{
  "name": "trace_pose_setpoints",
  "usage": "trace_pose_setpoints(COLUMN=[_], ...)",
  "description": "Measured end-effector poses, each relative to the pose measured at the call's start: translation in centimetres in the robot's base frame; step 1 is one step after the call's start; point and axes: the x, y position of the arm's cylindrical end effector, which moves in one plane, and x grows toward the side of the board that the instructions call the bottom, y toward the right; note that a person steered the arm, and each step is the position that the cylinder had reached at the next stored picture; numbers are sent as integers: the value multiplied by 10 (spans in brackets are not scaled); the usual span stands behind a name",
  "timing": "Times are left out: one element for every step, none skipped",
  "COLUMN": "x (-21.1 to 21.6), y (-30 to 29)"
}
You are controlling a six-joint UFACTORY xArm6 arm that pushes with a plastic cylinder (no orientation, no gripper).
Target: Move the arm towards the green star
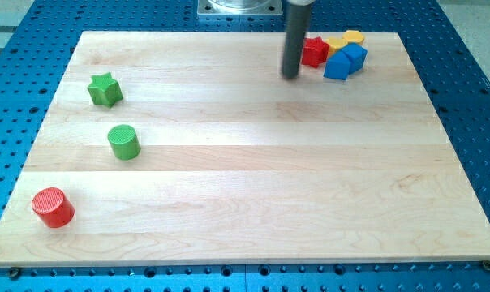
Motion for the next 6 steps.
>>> trace_pose_setpoints(x=[57,79,85,79,52,18], y=[-109,-225,-337,-342,-270,-197])
